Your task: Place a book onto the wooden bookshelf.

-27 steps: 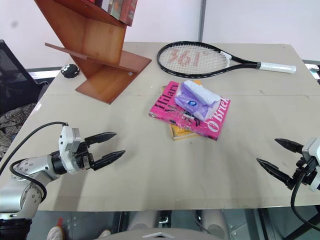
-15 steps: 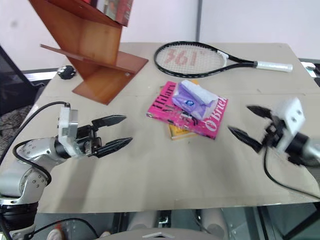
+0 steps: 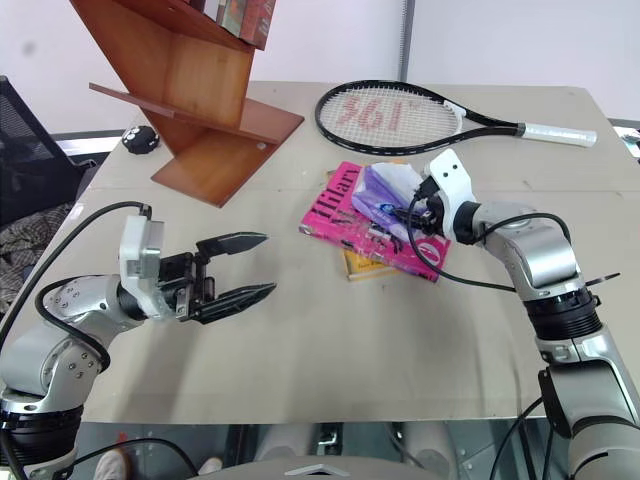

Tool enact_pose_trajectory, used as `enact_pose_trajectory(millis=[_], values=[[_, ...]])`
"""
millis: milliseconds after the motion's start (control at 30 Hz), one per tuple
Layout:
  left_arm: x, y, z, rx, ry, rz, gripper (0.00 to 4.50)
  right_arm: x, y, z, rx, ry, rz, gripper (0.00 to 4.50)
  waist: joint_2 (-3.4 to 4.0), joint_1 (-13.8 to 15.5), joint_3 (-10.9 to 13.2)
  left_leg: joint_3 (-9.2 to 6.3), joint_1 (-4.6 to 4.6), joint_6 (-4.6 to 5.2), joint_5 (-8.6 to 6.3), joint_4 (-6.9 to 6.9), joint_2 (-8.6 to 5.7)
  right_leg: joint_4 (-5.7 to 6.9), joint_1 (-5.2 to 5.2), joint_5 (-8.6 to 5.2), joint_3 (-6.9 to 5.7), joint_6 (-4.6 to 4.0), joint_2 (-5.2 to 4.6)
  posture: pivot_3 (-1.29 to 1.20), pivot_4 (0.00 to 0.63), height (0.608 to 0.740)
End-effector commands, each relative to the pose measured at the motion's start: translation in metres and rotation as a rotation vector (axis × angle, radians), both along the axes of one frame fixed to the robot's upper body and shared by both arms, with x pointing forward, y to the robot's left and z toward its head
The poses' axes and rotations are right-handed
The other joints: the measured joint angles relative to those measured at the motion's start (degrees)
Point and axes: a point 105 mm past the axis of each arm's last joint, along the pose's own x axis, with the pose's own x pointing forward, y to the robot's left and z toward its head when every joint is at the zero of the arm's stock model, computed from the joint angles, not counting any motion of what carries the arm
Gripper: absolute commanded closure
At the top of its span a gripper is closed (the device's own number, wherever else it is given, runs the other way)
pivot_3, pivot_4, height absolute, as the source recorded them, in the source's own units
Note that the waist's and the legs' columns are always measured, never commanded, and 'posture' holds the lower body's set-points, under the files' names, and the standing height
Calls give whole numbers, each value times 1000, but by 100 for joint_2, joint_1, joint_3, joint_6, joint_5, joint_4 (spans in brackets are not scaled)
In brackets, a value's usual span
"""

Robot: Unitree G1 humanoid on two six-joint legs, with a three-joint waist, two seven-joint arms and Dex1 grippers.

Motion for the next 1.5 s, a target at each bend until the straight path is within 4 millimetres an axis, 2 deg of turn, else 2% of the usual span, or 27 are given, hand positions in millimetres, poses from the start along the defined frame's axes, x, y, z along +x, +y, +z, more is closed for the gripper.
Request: enact_pose_trajectory(millis=[33,100,167,233,333,433,500,533,633,767,800,867,900,1100,1167,1200,1267,1367,1500], values=[[-11,-2,16,-34,-58,-30,0,0,-13,11,4,-32,-23,3510,1,-9,0,0,2,0,0,0,0,1,0,0,0,1,0,0,150,717],[-14,-4,15,-40,-62,-49,0,-4,-15,25,51,-62,-19,4401,1,-12,0,1,6,-1,0,0,1,3,1,1,0,1,1,0,150,717],[-16,-6,16,-51,-58,-68,0,-9,-26,42,104,-106,-53,4471,2,4,1,-1,5,-1,0,0,3,4,1,1,-2,1,2,0,150,717],[-16,-7,16,-56,-57,-76,0,-12,-35,50,124,-127,-91,4471,4,2,2,-3,4,-1,1,0,2,5,1,1,-4,1,1,0,150,717],[-14,-18,25,-100,-84,-124,0,-22,-108,57,119,-184,-390,4471,3,49,1,-5,2,-1,0,0,1,3,2,0,-6,1,0,0,150,717],[-12,-33,31,-153,-99,-173,0,-38,-179,46,15,-202,-681,4471,3,165,1,-13,0,-1,0,1,-8,-5,13,-1,-16,4,-7,0,150,717],[-11,-40,32,-176,-103,-192,0,-46,-203,40,-33,-202,-781,4471,3,139,1,-9,0,0,0,1,-13,-6,14,-2,-13,5,-10,0,150,717],[-10,-43,32,-182,-105,-196,0,-47,-210,38,-36,-200,-810,4471,5,104,1,-5,2,0,0,1,-13,-5,14,-1,-10,6,-9,0,150,717],[-14,-63,32,-206,-99,-255,0,-49,-239,16,-28,-144,-921,4471,6,-27,0,6,17,1,1,1,-4,2,14,-8,8,19,5,0,150,717],[-20,-78,37,-203,-113,-287,0,-45,-251,-15,-18,-60,-943,4471,6,-89,0,9,28,13,-6,1,4,9,14,-9,37,21,33,0,150,717],[-22,-80,38,-199,-116,-293,0,-45,-256,-20,-27,-49,-961,4232,7,-95,0,7,29,13,-6,1,5,10,14,-9,46,20,42,0,150,717],[-26,-82,40,-193,-119,-297,0,-48,-256,-26,4,-14,-947,3667,11,-106,-1,6,28,13,-6,0,8,9,13,-9,68,20,59,0,150,717],[-28,-82,42,-191,-120,-297,0,-49,-256,-26,33,-6,-945,3157,13,-107,-1,7,28,13,-6,-1,10,9,12,-10,75,21,61,0,150,717],[-38,-79,44,-180,-105,-263,0,-67,-253,-8,-95,-59,-895,241,13,-54,-2,6,23,11,-5,0,14,4,11,-10,78,22,61,0,150,717],[-43,-74,40,-176,-86,-246,0,-68,-231,9,-64,-113,-800,74,16,-41,-2,11,22,12,-6,-1,12,3,8,-10,85,21,60,0,150,717],[-45,-70,37,-170,-73,-232,0,-69,-213,17,-24,-123,-724,205,16,-47,-2,14,25,11,-6,-1,13,3,8,-10,88,22,62,0,150,717],[-47,-62,32,-154,-50,-204,0,-72,-180,23,8,-116,-589,891,17,-71,-2,16,26,12,-6,-1,18,3,5,-12,91,20,66,0,150,717],[-41,-44,24,-124,-25,-140,0,-74,-126,19,32,-89,-413,2375,15,-67,-3,3,30,11,-7,-1,26,7,8,-24,85,-1,74,0,150,717],[-25,-24,17,-89,-7,-39,0,-67,-71,5,30,-46,-272,4313,14,-20,-4,-11,25,8,-6,0,22,7,10,-25,80,-3,72,0,150,717]])
